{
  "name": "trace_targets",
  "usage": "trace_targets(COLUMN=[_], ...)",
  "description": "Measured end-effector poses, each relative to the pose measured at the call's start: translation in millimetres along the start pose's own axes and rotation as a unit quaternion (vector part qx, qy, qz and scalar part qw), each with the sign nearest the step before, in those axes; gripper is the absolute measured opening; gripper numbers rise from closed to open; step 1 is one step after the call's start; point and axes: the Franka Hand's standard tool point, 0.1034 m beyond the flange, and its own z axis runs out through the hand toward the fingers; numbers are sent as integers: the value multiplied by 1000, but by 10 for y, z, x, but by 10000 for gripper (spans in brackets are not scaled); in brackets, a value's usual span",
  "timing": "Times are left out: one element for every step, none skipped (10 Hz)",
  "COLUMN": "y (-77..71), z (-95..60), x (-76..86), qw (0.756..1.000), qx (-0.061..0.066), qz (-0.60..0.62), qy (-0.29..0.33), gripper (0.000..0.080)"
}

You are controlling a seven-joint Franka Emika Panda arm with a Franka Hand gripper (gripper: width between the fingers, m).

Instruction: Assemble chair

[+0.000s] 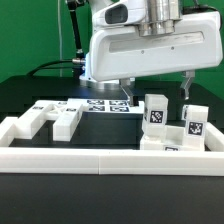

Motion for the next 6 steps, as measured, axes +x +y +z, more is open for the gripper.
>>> trace_targets(y=[48, 89, 90, 62, 56, 60], z=[3, -14, -23, -24, -21, -5], x=[-2, 16, 38, 55, 57, 50], qw=[1000, 1000, 999, 999, 999, 999], qx=[-5, -23, -36, -40, -40, -39], qz=[11, 13, 2, -4, -5, -6], qy=[-2, -3, 0, 4, 5, 4], gripper=[649, 649, 649, 649, 649, 649])
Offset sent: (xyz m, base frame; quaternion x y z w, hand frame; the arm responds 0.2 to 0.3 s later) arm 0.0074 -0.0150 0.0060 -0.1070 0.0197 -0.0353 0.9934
